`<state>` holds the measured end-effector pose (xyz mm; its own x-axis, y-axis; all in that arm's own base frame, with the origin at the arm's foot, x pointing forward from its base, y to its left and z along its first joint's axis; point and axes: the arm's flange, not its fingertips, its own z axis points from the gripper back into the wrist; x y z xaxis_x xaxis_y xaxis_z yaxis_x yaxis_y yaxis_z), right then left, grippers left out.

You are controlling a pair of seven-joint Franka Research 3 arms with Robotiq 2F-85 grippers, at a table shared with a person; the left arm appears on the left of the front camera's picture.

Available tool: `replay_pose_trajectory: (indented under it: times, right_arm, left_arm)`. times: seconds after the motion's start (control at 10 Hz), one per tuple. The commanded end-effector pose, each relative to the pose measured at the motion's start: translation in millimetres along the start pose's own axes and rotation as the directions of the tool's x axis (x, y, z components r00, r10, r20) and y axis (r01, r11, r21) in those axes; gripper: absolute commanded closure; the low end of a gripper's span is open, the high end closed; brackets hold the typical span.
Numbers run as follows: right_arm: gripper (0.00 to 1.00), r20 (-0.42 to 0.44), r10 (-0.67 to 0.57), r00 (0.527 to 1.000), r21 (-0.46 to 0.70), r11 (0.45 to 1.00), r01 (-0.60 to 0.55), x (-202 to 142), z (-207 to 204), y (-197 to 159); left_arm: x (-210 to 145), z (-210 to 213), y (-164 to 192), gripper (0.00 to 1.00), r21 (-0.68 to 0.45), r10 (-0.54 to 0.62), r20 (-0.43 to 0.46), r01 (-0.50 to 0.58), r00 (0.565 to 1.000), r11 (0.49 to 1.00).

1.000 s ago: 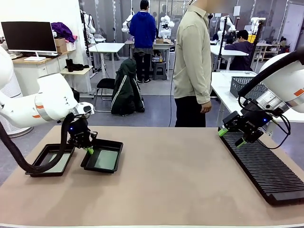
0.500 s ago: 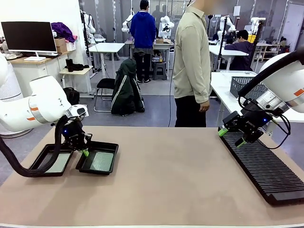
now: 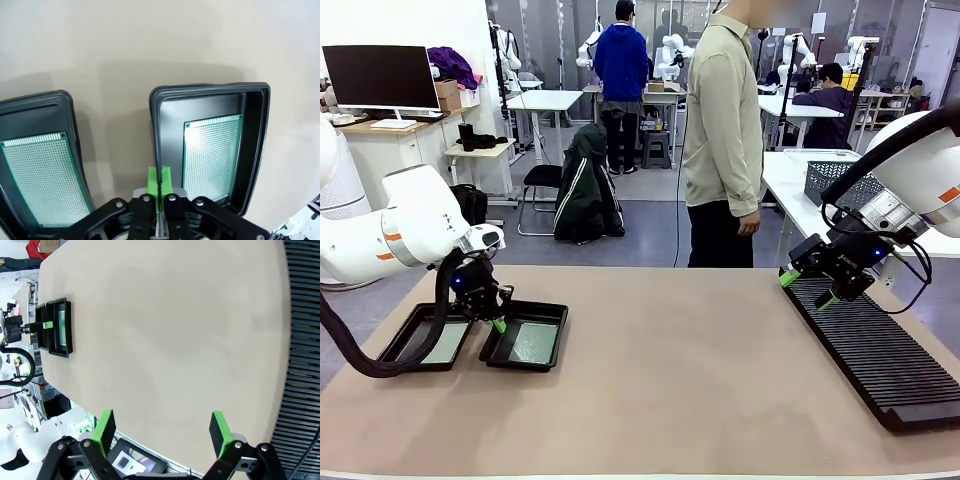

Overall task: Inspect and transfer BCBs to ESD trays.
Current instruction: Pick up the ESD tray and place it on the left side of the table.

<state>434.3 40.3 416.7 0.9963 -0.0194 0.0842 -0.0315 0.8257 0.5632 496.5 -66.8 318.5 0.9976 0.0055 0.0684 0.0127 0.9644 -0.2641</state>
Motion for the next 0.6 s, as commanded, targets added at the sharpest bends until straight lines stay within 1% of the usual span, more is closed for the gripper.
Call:
replay_pose_trajectory:
  times: [0.0, 0.5]
  right_arm:
    - [0.0, 0.006, -0.019, 1.0, -0.006, 1.0, 0.02, 1.1, -1.7, 1.4]
    - [0.0, 0.006, -0.019, 1.0, -0.006, 1.0, 0.02, 1.1, -1.7, 1.4]
  left_arm:
    - [-1.2, -6.5, -7.0, 0.97, 0.037, 0.024, 0.014, -0.024, 1.0, 0.999]
    - [-0.5, -14.8, -12.4, 0.97, 0.082, 0.043, 0.013, -0.044, 0.999, 0.996]
